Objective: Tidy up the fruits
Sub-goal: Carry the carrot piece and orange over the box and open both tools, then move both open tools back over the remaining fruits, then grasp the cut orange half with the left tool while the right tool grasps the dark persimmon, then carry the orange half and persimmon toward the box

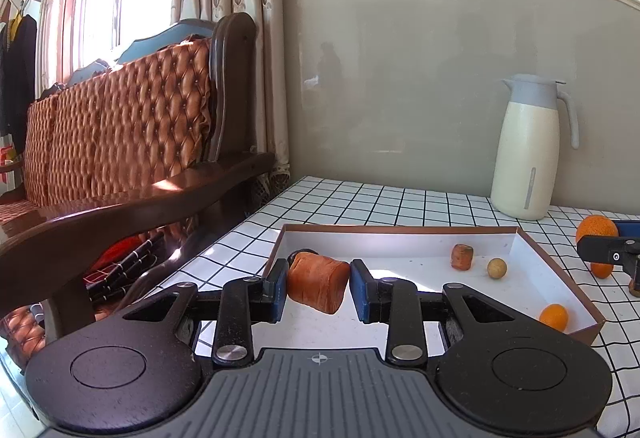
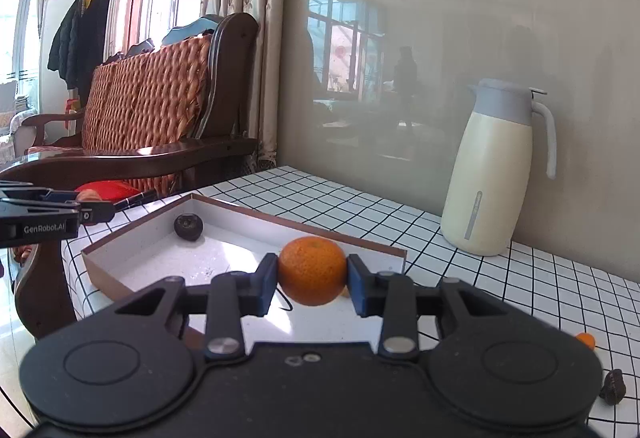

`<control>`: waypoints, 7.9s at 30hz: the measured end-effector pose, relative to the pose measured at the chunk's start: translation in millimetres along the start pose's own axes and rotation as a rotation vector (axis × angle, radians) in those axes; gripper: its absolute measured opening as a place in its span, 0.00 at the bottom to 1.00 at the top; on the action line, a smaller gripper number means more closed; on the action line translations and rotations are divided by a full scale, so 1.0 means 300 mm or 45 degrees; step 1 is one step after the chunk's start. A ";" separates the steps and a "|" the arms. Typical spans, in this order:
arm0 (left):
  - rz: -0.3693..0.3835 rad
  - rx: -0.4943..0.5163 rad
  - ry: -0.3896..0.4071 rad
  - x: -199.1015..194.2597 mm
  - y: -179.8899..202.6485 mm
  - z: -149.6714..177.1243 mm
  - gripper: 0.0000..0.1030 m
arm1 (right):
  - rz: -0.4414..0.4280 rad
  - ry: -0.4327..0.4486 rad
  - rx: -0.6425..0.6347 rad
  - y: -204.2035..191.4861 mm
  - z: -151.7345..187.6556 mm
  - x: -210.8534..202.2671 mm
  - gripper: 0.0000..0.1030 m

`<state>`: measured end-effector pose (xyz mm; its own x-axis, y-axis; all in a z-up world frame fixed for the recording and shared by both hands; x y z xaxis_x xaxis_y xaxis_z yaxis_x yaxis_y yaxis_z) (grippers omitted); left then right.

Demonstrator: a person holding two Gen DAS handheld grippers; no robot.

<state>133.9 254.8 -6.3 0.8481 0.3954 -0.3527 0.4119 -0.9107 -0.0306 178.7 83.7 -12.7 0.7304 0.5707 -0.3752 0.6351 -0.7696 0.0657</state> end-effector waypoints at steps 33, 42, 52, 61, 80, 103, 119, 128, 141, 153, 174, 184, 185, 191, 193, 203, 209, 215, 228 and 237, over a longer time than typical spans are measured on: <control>-0.008 -0.050 -0.171 0.316 -0.026 0.027 0.33 | 0.066 -0.184 0.086 0.108 0.039 0.323 0.34; -0.025 -0.070 -0.050 0.291 -0.024 -0.005 1.00 | 0.134 -0.081 0.049 0.119 0.027 0.329 0.94; -0.018 -0.063 -0.063 0.283 -0.022 0.004 1.00 | 0.097 -0.083 0.105 0.110 0.020 0.318 0.94; -0.085 -0.059 0.005 0.212 -0.031 -0.028 1.00 | 0.181 -0.038 0.064 0.126 0.003 0.273 0.94; 0.003 -0.016 0.074 -0.023 0.124 -0.028 1.00 | 0.223 -0.029 0.062 0.209 0.022 0.038 0.94; 0.278 0.096 0.046 -0.095 0.562 0.019 1.00 | 0.374 -0.075 0.103 0.476 0.200 -0.274 0.94; 0.398 0.145 0.060 -0.155 0.758 0.028 1.00 | 0.460 -0.078 0.154 0.601 0.262 -0.379 0.94; 0.458 0.165 0.031 -0.156 0.859 0.060 1.00 | 0.496 -0.095 0.193 0.655 0.301 -0.413 0.92; 0.558 0.321 -0.020 -0.122 1.140 0.138 0.85 | 0.577 -0.187 0.219 0.772 0.408 -0.391 0.85; 0.594 0.344 -0.139 -0.014 1.268 0.202 0.84 | 0.564 -0.254 0.300 0.884 0.467 -0.298 0.72; 0.628 0.344 -0.267 0.135 1.460 0.232 0.58 | 0.497 -0.322 0.447 0.998 0.500 -0.107 0.49; 0.643 0.319 -0.316 0.168 1.485 0.238 0.33 | 0.431 -0.335 0.527 1.003 0.508 -0.068 0.33; 0.650 0.323 -0.313 0.164 1.491 0.239 0.30 | 0.428 -0.334 0.526 1.003 0.508 -0.069 0.33; 0.659 0.291 -0.308 0.161 1.477 0.231 0.30 | 0.456 -0.331 0.540 1.025 0.517 -0.097 0.33; 0.661 0.295 -0.292 0.149 1.473 0.228 0.30 | 0.476 -0.328 0.547 1.038 0.517 -0.113 0.33; 0.735 0.344 -0.216 -0.008 1.424 0.187 0.30 | 0.520 -0.295 0.537 1.021 0.491 -0.231 0.33; 0.741 0.316 -0.180 -0.091 1.337 0.148 0.30 | 0.537 -0.268 0.489 0.946 0.453 -0.303 0.33; 0.704 0.282 -0.168 -0.128 1.211 0.135 0.30 | 0.504 -0.252 0.490 0.854 0.433 -0.343 0.33; 0.646 0.248 -0.121 -0.233 0.957 0.146 0.31 | 0.381 -0.262 0.361 0.637 0.394 -0.368 0.33; 0.550 0.221 -0.093 -0.241 0.767 0.136 0.31 | 0.210 -0.236 0.183 0.411 0.313 -0.290 0.33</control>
<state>153.7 11.7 -25.8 0.9014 -0.0281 -0.4320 -0.0410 -0.9990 -0.0204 170.0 -87.7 -58.7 0.7540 0.3825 -0.5339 0.4598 -0.8879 0.0132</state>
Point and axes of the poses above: each gripper's, at about its wrist camera, not at the fingertips, and x roughly the way its jaws point, y to its right, z to its underside, the point moved 10 cm from there along x, roughly the way its jaws point, and after that the axes turned 1 degree about -x, right-handed, at the moved point
